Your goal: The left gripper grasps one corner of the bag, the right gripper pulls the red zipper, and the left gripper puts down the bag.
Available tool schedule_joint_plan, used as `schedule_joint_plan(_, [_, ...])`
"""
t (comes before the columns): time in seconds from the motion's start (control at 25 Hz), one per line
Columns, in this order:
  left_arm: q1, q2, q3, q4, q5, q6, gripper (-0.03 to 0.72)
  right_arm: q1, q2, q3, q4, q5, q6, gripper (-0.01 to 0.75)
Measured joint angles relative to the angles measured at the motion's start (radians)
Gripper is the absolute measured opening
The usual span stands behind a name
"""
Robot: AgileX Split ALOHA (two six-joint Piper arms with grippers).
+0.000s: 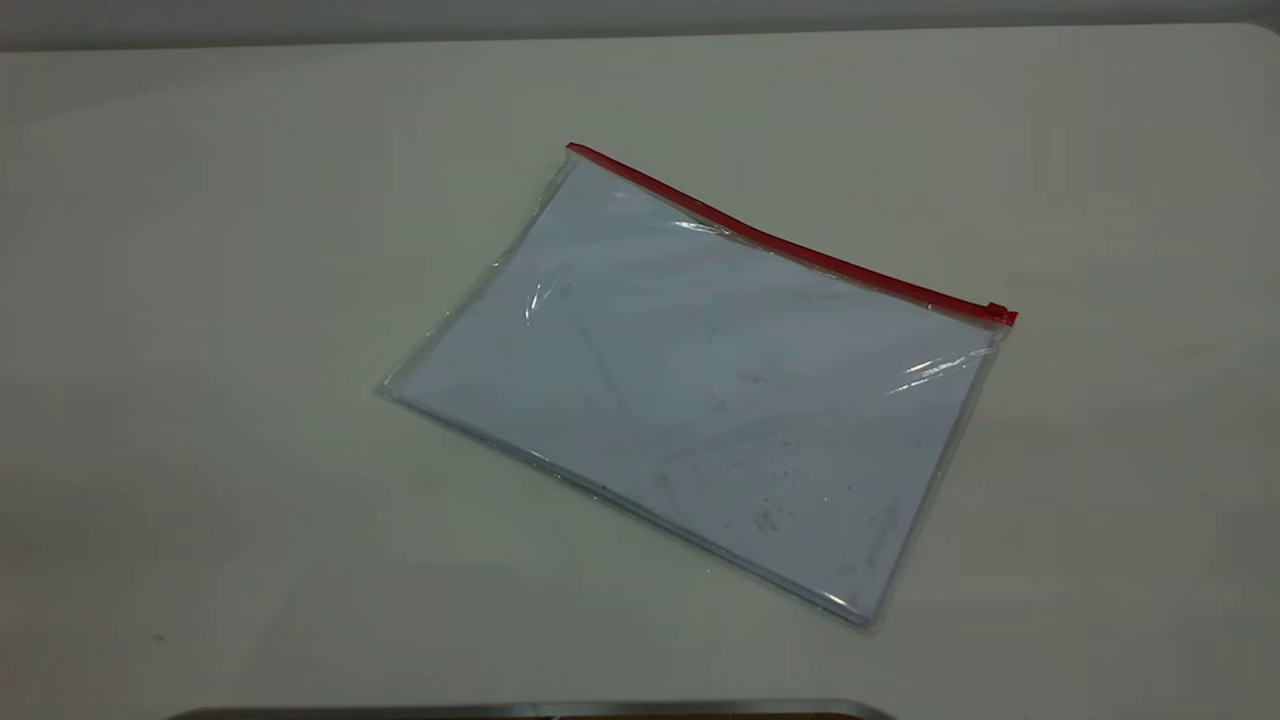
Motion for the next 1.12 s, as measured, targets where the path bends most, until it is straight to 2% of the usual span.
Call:
schedule_joint_plan(0.12, [0.000,0.000,0.000,0.000,0.000,0.000,0.588,-0.009,0.000,0.000,0.000,0.000,0.000,0.579])
schedule_joint_plan(0.36, [0.000,0.000,0.000,0.000,0.000,0.000,0.588,-0.105,0.000,0.000,0.002,0.000,0.000,0.579])
schedule_joint_plan(0.56, [0.000,0.000,0.000,0.000,0.000,0.001,0.588,-0.110,0.000,0.000,-0.011,0.000,0.008,0.579])
schedule_joint_plan(0.88, [0.000,0.000,0.000,0.000,0.000,0.001,0.588,-0.110,0.000,0.003,-0.202,-0.028,0.275,0.579])
schedule_joint_plan(1.12, [0.000,0.000,0.000,0.000,0.000,0.001,0.588,-0.110,0.000,0.003,-0.217,-0.030,0.303,0.579])
